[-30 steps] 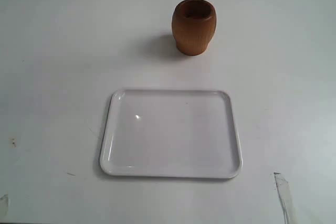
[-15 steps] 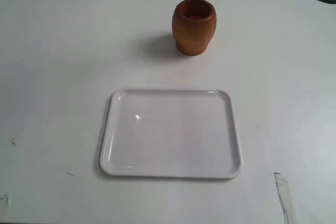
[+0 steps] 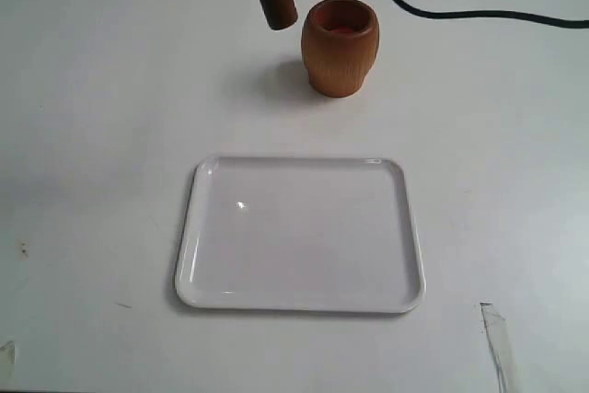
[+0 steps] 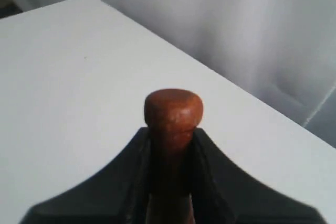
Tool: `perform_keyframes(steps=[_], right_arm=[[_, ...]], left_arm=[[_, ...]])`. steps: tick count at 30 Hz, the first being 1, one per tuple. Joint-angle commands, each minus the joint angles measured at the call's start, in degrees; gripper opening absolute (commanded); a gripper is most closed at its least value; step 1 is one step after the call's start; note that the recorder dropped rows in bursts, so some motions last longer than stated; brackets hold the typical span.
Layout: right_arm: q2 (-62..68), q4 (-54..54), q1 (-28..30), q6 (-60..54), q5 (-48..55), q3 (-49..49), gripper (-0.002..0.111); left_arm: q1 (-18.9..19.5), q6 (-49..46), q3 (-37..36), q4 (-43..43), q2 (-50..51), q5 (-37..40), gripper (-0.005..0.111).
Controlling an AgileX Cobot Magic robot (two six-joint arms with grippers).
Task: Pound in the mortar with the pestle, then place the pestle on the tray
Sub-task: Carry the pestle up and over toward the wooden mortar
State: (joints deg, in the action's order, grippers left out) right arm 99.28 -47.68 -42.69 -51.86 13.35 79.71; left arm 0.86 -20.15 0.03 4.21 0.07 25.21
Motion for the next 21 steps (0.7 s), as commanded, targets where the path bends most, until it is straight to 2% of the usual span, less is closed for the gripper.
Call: perform_keyframes(steps=[1,6,10,13,15,18,21], right_arm=[[-0.88,6.10,0.44,-3.21,2.05,0.07,0.000],[-1.04,19.65,6.44,12.36,-0.37,0.07,0.000],[-1.15,22.09,12.83,21.69,-2.99,0.07,0.000],[-1.04,22.09,15.53,25.57,-5.28,0.07,0.000],[-1.18,21.85,15.53,28.36,-8.06,0.07,0.000],[-3.39,13.70,15.53,29.13,-12.02,0.07,0.000],[-5.07,23.83,12.37,26.55,-14.87,0.07,0.000]], left_arm=[[-0.44,0.47,-0.03,-0.42,-0.07,-0.17,0.000],[-0.44,0.47,-0.03,-0.42,-0.07,-0.17,0.000],[-0.44,0.47,-0.03,-0.42,-0.07,-0.17,0.000],[-0.44,0.47,-0.03,-0.42,-0.07,-0.17,0.000],[-0.44,0.47,-0.03,-0.42,-0.07,-0.17,0.000],[-0.44,0.47,-0.03,-0.42,-0.07,-0.17,0.000],[-0.44,0.47,-0.03,-0.42,-0.07,-0.17,0.000]])
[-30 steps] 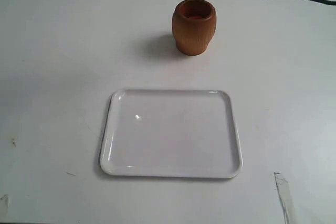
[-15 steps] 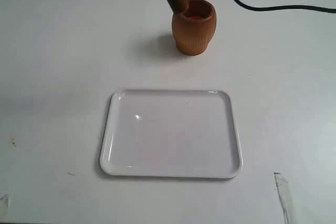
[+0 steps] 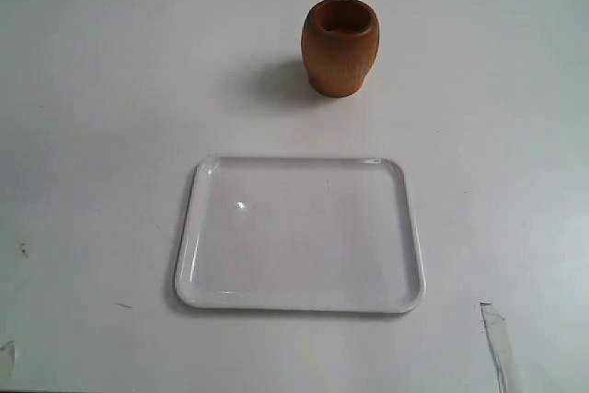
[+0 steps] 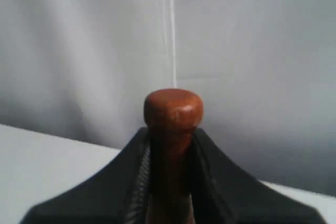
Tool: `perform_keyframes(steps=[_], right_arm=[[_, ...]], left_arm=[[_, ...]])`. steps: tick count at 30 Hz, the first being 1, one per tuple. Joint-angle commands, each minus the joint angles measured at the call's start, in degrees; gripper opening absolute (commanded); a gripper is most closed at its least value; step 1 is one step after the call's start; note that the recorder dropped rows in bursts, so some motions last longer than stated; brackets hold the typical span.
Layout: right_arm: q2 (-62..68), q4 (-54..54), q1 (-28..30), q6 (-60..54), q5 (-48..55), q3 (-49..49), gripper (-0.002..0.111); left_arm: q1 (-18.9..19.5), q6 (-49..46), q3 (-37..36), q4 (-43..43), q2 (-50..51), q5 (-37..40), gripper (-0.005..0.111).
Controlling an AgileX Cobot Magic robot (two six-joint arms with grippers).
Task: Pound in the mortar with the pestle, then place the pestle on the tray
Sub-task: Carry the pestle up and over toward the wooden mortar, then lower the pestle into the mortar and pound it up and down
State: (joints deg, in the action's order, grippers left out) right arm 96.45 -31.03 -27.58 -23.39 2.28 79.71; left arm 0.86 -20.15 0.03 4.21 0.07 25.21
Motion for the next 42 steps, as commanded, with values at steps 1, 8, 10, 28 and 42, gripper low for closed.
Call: perform_keyframes(steps=[1,8,10,28,42], right_arm=[[-2.27,12.74,-4.46,-2.92,-4.28,0.07,0.000],[-2.27,39.95,-6.25,-9.39,8.01,0.07,0.000],[-2.17,38.35,-5.71,-6.30,8.27,0.07,0.000],[4.70,28.55,-5.62,21.29,-66.08,-27.60,0.000],[17.78,31.71,-4.34,26.75,-63.20,-20.90,0.000]], left_arm=[[-0.44,0.47,-0.03,-0.42,-0.07,-0.17,0.000],[-0.44,0.47,-0.03,-0.42,-0.07,-0.17,0.000],[-0.44,0.47,-0.03,-0.42,-0.07,-0.17,0.000],[-0.44,0.47,-0.03,-0.42,-0.07,-0.17,0.000],[-0.44,0.47,-0.03,-0.42,-0.07,-0.17,0.000]])
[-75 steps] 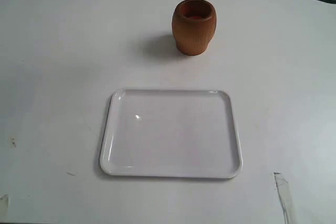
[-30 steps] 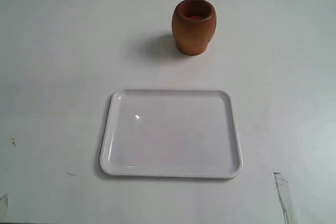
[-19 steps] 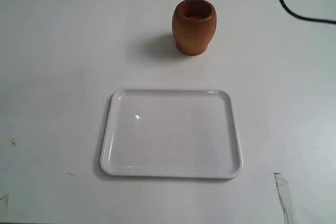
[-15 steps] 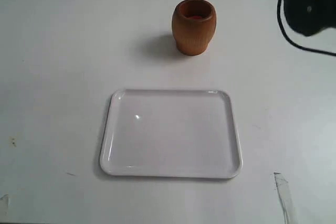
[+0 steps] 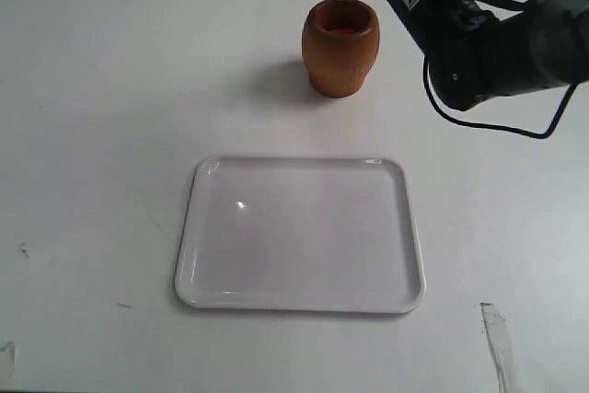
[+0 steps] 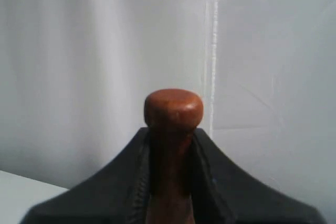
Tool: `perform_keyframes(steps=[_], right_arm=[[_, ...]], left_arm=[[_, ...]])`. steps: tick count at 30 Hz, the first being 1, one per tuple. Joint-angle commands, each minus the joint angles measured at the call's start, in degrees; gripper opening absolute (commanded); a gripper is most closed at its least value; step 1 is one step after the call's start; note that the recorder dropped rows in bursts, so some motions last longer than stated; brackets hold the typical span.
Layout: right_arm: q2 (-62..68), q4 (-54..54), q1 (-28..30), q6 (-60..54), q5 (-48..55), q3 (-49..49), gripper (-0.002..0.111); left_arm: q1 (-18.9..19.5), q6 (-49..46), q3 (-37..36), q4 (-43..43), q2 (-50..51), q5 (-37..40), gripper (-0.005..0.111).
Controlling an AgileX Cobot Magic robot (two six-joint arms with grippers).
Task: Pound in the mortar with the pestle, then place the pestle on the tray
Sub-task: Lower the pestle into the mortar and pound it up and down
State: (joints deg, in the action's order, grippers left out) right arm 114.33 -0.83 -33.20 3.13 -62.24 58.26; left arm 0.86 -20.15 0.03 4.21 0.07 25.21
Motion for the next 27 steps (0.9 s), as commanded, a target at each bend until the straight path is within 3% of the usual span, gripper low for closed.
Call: perform_keyframes(steps=[1,6,16,27], right_arm=[[-0.10,1.99,1.57,0.22,1.98,0.55,0.000],[1.20,5.49,1.90,-0.01,7.35,0.55,0.000],[9.23,4.30,1.90,0.52,7.25,0.55,0.000],[-6.91,5.89,1.90,-2.01,3.22,0.55,0.000]], left_arm=[[-0.44,0.47,-0.03,-0.42,-0.07,-0.17,0.000],[-0.44,0.47,-0.03,-0.42,-0.07,-0.17,0.000],[-0.44,0.47,-0.03,-0.42,-0.07,-0.17,0.000],[-0.44,0.47,-0.03,-0.42,-0.07,-0.17,0.000]])
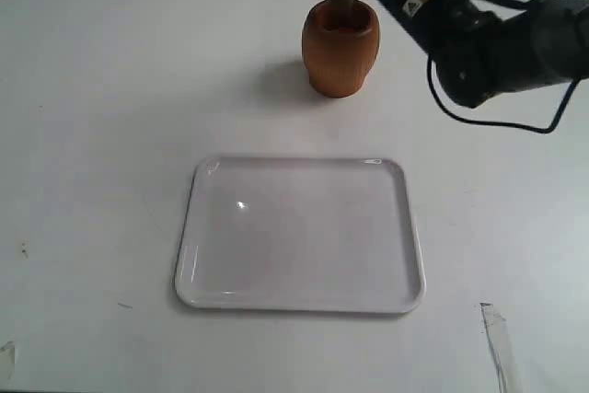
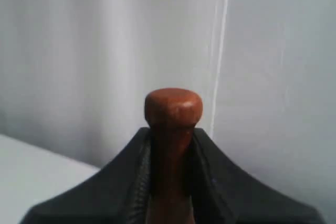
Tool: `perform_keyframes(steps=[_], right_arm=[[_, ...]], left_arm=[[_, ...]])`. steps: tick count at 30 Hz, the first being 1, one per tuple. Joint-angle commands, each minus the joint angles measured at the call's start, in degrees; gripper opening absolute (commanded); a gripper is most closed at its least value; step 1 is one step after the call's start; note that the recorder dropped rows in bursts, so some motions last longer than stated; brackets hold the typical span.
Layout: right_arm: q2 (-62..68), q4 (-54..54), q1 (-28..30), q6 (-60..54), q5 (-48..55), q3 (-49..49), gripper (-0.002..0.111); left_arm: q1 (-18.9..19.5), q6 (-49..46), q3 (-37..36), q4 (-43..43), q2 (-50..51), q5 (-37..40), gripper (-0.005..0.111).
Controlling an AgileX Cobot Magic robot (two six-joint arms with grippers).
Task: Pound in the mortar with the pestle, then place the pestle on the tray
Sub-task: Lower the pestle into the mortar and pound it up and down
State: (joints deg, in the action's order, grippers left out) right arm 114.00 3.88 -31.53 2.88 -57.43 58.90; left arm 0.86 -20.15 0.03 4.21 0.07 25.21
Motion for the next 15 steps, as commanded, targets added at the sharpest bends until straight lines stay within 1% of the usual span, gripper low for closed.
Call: perform_keyframes(steps=[1,4,7,12,15], right_arm=[[-7.50,1.39,0.22,-1.88,-1.59,-0.09,0.000],[-7.54,1.50,0.22,-2.03,-0.82,-0.09,0.000],[-5.13,1.50,0.22,-2.03,2.84,-0.09,0.000],[2.56,1.50,0.22,-2.03,6.69,-0.09,0.000],[6.01,1.50,0.22,-2.03,7.33,-0.09,0.000]], left_arm=[[-0.44,0.47,-0.03,-0.42,-0.07,-0.17,0.000],[-0.44,0.47,-0.03,-0.42,-0.07,-0.17,0.000],[-0.44,0.47,-0.03,-0.42,-0.07,-0.17,0.000],[-0.44,0.47,-0.03,-0.42,-0.07,-0.17,0.000],[-0.44,0.47,-0.03,-0.42,-0.07,-0.17,0.000]])
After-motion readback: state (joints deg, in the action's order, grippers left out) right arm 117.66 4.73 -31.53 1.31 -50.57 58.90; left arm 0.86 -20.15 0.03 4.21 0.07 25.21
